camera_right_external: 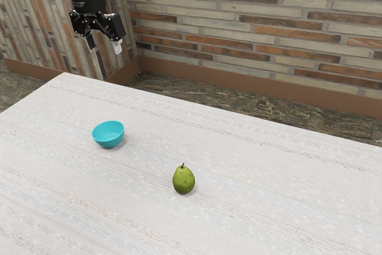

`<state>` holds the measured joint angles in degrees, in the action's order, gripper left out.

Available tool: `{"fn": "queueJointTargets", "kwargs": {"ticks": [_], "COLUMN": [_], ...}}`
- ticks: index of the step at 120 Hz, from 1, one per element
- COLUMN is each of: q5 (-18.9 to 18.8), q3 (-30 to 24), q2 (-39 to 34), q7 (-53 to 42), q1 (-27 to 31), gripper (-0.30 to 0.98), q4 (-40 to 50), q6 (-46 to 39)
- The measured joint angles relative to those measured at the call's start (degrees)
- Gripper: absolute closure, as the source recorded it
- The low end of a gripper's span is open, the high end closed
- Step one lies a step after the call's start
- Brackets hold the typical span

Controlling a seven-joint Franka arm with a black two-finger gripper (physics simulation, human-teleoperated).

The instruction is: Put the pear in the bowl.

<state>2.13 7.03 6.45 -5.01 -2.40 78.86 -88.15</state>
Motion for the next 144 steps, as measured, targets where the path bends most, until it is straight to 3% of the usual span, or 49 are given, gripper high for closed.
{"fn": "queueJointTargets", "kwargs": {"ticks": [20,37,57,75,92,144], "q5": [0.06,-0.19,-1.56,-2.87,-3.02,1.13], "q3": [-0.35,-0.56,-5.01,-4.98,-4.85,-3.39], "q2": [0.39,2.78,11.93,24.16,29.83,35.77], "q7": [0.07,0.11,0.12,0.12,0.08,1.79], "q1": [-0.10,-3.61,-9.80,-13.50,-14.55,-15.24], "gripper": [0.00,0.00,0.00,0.00,0.00,0.00], "q4": [-0.16,-0.44,-2.12,-10.42,-12.61,-7.49], "q6": [-0.17,-2.10,-4.39,-2.32,-0.13,1.33]}}
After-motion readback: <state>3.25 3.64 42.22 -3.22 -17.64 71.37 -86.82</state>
